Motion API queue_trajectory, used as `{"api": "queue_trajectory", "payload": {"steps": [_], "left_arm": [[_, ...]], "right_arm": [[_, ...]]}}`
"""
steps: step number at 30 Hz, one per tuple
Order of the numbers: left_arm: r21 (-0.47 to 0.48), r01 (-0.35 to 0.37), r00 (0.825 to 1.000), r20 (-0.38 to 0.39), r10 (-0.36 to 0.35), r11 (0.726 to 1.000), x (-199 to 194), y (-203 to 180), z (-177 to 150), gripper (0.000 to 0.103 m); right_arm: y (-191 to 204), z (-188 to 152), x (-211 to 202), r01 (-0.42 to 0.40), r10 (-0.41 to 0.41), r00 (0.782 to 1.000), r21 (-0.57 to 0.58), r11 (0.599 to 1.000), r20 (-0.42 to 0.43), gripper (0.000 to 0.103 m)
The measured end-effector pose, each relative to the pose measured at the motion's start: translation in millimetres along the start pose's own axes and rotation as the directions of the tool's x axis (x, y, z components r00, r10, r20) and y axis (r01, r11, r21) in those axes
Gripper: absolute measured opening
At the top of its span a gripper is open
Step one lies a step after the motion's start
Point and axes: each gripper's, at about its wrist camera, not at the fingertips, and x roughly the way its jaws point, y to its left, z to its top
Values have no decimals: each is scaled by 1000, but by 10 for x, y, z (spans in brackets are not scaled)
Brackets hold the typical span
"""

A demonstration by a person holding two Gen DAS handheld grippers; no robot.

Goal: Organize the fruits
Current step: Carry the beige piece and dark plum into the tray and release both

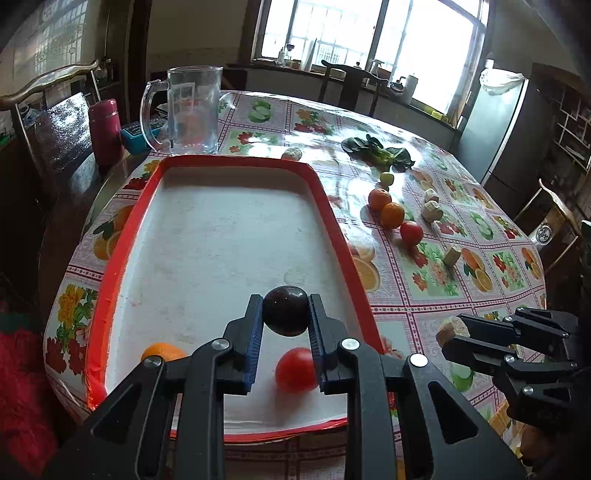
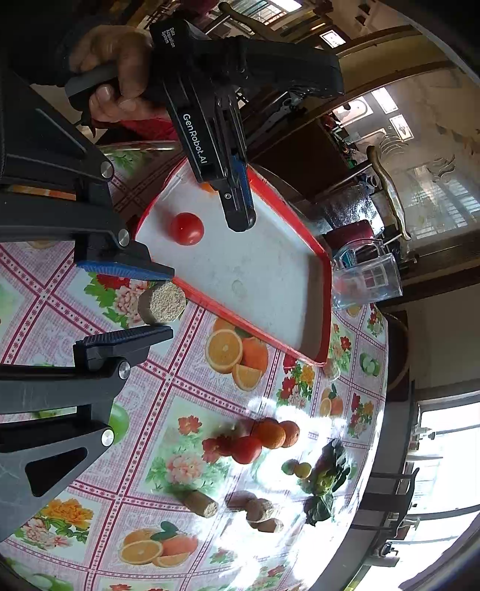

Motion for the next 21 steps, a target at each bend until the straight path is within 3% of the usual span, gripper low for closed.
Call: {"api": "queue_trajectory", "payload": {"steps": [11,21], "left_arm": [[-74,-63,998,-15,62,995,36,495,101,21],[-103,-77,994,-85,69,992,289,721,80,21]], "right_arm": [[268,407,450,-100,100,994,-20,995,-32,25],[360,498,996,-97,94,988,-21,995,-126,25]]}}
